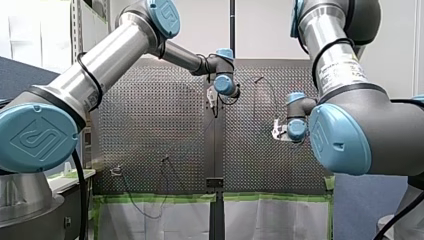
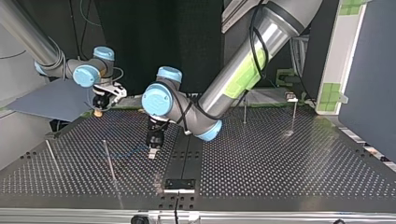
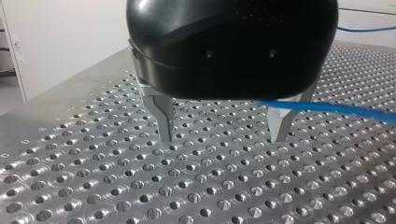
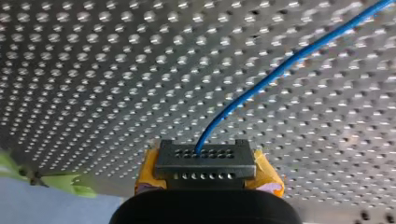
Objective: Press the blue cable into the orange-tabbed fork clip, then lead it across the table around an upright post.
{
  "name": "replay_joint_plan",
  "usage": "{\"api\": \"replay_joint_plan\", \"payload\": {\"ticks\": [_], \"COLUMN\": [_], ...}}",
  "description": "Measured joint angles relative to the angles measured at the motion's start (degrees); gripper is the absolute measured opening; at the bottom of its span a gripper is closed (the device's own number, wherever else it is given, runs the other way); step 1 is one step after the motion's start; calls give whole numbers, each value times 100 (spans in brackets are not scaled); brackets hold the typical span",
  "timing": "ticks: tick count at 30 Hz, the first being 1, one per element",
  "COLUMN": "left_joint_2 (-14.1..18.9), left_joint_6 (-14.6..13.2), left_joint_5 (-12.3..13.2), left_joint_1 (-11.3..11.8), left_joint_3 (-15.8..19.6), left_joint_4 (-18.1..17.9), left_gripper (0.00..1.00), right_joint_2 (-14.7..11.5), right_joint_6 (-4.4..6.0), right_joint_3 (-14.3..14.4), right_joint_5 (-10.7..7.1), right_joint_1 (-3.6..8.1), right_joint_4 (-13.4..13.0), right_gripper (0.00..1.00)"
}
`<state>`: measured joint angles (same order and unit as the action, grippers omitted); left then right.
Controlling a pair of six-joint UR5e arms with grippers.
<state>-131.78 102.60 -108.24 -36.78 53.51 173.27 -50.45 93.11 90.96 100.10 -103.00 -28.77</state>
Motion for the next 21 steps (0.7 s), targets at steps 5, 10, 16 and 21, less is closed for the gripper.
{"api": "replay_joint_plan", "payload": {"ticks": [5,10,16,21], "left_joint_2": [0,0,-1,-1], "left_joint_6": [43,88,100,102], "left_joint_5": [-8,-41,-73,-78], "left_joint_1": [2,2,2,17], "left_joint_3": [0,0,0,0], "left_joint_4": [-3,-3,-9,-19], "left_gripper": [100,100,100,100], "right_joint_2": [112,326,665,924], "right_joint_6": [15,18,3,14], "right_joint_3": [82,130,137,138], "right_joint_5": [0,-7,-28,-48], "right_joint_1": [52,152,328,421], "right_joint_4": [-167,-433,-697,-858], "right_gripper": [0,0,0,0]}}
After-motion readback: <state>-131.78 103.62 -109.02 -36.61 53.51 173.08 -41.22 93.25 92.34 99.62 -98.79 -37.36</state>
